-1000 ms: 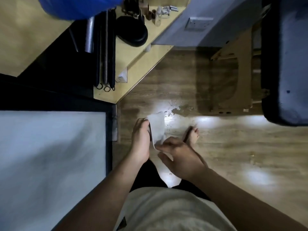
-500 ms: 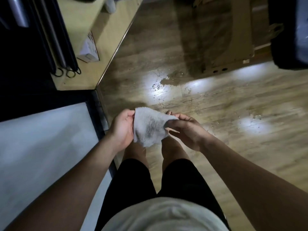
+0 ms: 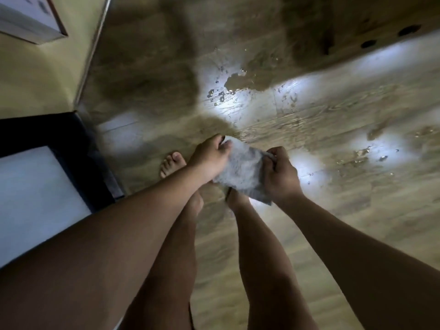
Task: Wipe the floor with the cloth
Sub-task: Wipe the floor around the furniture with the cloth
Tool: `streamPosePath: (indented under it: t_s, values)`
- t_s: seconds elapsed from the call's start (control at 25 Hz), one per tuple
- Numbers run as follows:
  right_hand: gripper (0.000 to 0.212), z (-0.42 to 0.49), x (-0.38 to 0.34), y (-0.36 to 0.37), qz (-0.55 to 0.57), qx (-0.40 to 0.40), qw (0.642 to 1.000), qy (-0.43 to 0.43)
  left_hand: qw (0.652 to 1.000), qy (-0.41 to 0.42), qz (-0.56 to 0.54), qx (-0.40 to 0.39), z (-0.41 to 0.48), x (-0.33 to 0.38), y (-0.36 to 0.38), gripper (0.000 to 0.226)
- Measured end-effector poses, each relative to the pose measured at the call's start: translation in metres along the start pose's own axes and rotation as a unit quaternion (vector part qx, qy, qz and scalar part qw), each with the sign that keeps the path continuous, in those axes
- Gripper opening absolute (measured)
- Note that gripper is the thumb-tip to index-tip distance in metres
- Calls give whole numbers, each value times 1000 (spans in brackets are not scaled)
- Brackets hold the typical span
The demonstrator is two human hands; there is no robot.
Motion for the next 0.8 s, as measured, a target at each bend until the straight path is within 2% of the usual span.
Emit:
streamPosePath:
  t_s: [0.12,0.2,0.36,0.4,0.48,0.56,0.64,0.68,0.72,0.8]
  values:
    - [6,67,31,23,-41,-28,998,-48,999,22,36,12,58,-16,20,35]
    - [8,111,37,40,-92,-46,989,-106,1000,5,-14,-8,89,-25,32,24]
    - [18,173,35,61,-148,-58,967,-200,997,-7,-73,3,132,-29,33,20]
    - [21,183,38,64,-169,-62,960,-214,999,0,-42,7,140,-29,31,23]
    - [31,205,52,63,-229,-61,947,-217,993,35,101,56,155,-24,18,30]
    - [51,215,65,61,-349,-49,912,-209,955,80,234,162,169,-12,-10,32]
    - [73,202,66,81,-445,-50,846,-291,908,87,342,227,192,-4,-41,62]
    - [74,187,67,99,-446,-68,828,-334,894,67,379,231,206,-1,-56,81]
    - [71,171,73,117,-427,-95,830,-347,889,42,396,227,221,0,-69,96]
    - [63,156,90,143,-395,-122,855,-313,878,24,417,234,250,4,-89,107]
Point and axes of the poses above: each hand's wrist, its own z-axis towards the middle knuckle, its own y-axis out of the palm, x = y × z, the point moved 8 cm from there along z, towards the middle knuckle, and after that the axes turned 7 degrees about -y, right-handed, at the moved point
